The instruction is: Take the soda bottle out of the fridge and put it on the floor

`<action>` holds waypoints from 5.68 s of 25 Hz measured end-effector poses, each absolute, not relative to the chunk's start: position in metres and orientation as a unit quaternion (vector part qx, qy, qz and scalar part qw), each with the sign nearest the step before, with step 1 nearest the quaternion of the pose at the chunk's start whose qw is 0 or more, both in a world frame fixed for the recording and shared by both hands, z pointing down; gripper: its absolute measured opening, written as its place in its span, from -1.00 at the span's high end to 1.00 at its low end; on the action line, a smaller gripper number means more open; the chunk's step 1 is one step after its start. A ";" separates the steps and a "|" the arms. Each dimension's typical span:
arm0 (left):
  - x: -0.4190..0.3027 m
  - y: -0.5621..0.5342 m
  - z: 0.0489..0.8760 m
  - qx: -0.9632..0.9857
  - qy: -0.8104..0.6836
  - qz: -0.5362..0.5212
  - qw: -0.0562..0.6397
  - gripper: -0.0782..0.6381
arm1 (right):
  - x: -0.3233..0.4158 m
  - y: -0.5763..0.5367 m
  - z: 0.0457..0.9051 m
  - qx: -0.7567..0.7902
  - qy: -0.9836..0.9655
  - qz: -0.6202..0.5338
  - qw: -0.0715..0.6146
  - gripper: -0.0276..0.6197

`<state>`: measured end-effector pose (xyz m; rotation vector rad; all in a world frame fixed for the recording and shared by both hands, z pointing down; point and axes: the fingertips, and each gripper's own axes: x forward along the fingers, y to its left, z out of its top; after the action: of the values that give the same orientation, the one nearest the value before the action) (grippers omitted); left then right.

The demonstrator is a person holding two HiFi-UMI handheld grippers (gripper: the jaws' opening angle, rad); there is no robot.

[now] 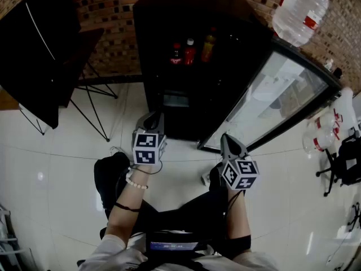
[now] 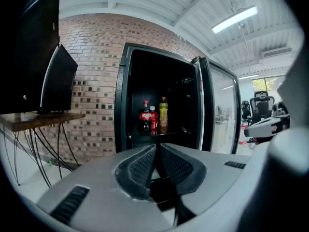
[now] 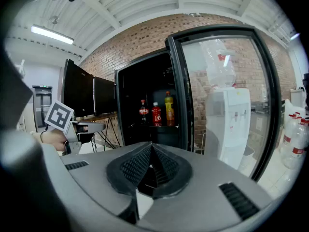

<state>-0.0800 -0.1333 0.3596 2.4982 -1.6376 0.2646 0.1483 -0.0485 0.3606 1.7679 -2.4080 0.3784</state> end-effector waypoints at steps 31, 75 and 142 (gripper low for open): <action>-0.013 -0.398 0.283 0.796 -0.592 0.121 0.045 -0.01 | 0.173 -0.044 0.364 0.596 -0.788 0.144 0.057 0.88; -0.011 -0.226 0.346 0.870 -0.454 0.173 0.083 0.35 | 0.147 -0.042 0.362 0.573 -0.804 0.136 0.077 0.88; -0.054 -0.139 0.941 0.763 -0.398 0.423 0.285 0.34 | 0.126 -0.054 0.453 0.532 -0.793 0.227 0.191 0.87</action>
<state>-0.0539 -0.1386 0.9410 2.0396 -1.0633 1.1307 0.1263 -0.0540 0.4526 1.4934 -2.2273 0.6385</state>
